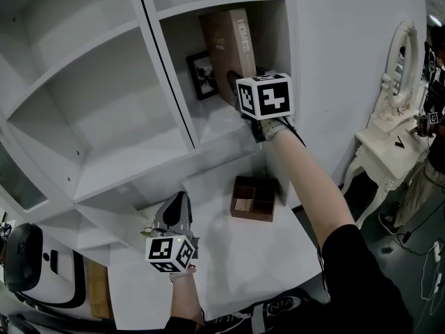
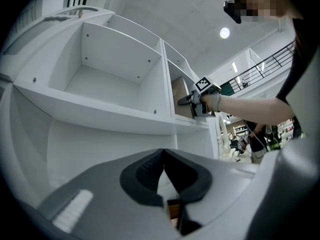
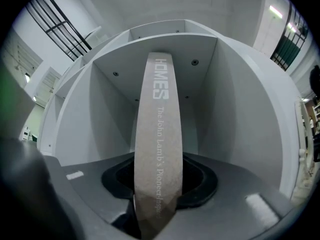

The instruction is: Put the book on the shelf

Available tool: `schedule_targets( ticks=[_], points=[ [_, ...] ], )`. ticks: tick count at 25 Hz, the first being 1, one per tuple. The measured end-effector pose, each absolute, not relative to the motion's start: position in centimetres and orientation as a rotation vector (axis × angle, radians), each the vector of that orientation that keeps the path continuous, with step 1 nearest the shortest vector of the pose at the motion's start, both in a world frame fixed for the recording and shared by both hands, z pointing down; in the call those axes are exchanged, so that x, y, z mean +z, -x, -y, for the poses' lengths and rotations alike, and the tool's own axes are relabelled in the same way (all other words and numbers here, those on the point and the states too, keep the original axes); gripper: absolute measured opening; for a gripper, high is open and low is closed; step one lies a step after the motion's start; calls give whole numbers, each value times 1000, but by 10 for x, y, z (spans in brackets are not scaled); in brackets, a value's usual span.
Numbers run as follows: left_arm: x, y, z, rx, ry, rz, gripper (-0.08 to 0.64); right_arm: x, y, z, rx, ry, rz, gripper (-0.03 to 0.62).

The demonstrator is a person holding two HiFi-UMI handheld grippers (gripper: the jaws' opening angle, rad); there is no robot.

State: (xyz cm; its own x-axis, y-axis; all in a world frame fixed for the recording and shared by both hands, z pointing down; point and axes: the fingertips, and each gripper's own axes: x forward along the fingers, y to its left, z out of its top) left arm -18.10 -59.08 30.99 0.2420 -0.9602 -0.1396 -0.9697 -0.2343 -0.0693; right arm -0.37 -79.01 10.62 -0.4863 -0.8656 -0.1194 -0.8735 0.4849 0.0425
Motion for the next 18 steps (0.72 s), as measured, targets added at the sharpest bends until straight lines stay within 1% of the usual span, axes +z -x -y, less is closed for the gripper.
schedule_targets(
  ticks=[13,17,18],
  points=[
    [310,199,572,75,2328,-1900,0,106,12,802,141,1591,-2625,178],
    [309,202,563,59,2326,-1902,0,108,16,801,184,1570,-2645,184],
    [310,203,560,56,2326,-1903,0,109,17,799,203,1562,-2656,206]
  ],
)
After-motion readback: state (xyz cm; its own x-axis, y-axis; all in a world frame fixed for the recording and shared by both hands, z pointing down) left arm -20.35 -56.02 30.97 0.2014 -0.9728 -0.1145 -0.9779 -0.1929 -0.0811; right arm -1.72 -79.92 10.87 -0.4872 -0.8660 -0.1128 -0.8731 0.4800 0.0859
